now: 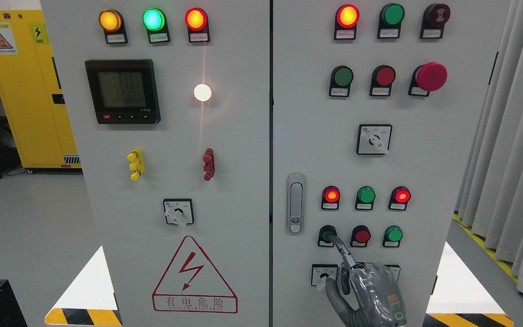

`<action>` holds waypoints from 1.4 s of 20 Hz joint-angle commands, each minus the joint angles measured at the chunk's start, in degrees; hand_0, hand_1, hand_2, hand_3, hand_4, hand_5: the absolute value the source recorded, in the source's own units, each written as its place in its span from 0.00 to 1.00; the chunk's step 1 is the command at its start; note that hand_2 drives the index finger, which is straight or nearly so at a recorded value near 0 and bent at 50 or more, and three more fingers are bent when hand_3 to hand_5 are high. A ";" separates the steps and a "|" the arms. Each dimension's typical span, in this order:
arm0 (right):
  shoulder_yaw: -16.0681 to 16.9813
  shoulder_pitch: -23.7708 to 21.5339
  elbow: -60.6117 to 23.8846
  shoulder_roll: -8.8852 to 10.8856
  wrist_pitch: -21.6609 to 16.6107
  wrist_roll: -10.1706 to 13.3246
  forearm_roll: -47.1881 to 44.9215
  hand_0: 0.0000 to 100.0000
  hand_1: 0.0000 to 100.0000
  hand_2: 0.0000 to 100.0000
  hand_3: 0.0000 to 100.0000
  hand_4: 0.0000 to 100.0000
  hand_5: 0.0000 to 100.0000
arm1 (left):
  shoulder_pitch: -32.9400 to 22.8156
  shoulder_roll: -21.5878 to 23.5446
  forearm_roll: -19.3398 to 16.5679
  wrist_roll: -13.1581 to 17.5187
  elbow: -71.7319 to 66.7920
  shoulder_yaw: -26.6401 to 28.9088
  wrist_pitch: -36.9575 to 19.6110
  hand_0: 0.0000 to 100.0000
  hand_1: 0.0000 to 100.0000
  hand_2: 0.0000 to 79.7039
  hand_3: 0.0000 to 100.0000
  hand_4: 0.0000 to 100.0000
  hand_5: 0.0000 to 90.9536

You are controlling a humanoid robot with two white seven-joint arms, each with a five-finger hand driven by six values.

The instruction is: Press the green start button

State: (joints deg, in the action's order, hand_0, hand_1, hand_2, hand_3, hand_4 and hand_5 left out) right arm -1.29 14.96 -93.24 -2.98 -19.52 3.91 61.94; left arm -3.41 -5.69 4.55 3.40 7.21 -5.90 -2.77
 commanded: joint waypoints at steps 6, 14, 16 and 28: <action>-0.91 0.51 1.57 -0.01 0.19 0.05 -0.07 0.72 0.90 0.00 0.94 0.97 1.00 | -0.01 0.06 0.02 0.03 0.00 0.01 0.05 0.12 0.56 0.00 0.00 0.00 0.00; -0.56 0.08 1.04 -0.01 0.01 0.14 -0.24 0.73 0.90 0.00 0.94 0.97 1.00 | -0.01 -0.02 0.02 0.03 0.00 0.01 0.05 0.12 0.56 0.00 0.00 0.00 0.00; -0.56 0.07 0.87 -0.09 -0.08 0.22 -0.33 0.73 0.90 0.00 0.94 0.97 1.00 | -0.01 -0.02 0.02 0.03 0.00 0.01 0.05 0.12 0.56 0.00 0.00 0.00 0.00; -1.35 -0.72 -2.39 -0.09 -0.52 1.63 -0.86 0.74 0.90 0.00 0.94 0.97 1.00 | 0.07 -0.02 0.02 0.03 0.00 -0.07 0.05 0.12 0.56 0.00 0.00 0.00 0.00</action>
State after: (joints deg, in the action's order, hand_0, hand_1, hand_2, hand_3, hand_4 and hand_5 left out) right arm -1.73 14.58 -93.78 -3.01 -19.70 5.22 61.26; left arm -3.42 -5.69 4.57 3.41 7.20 -5.90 -2.77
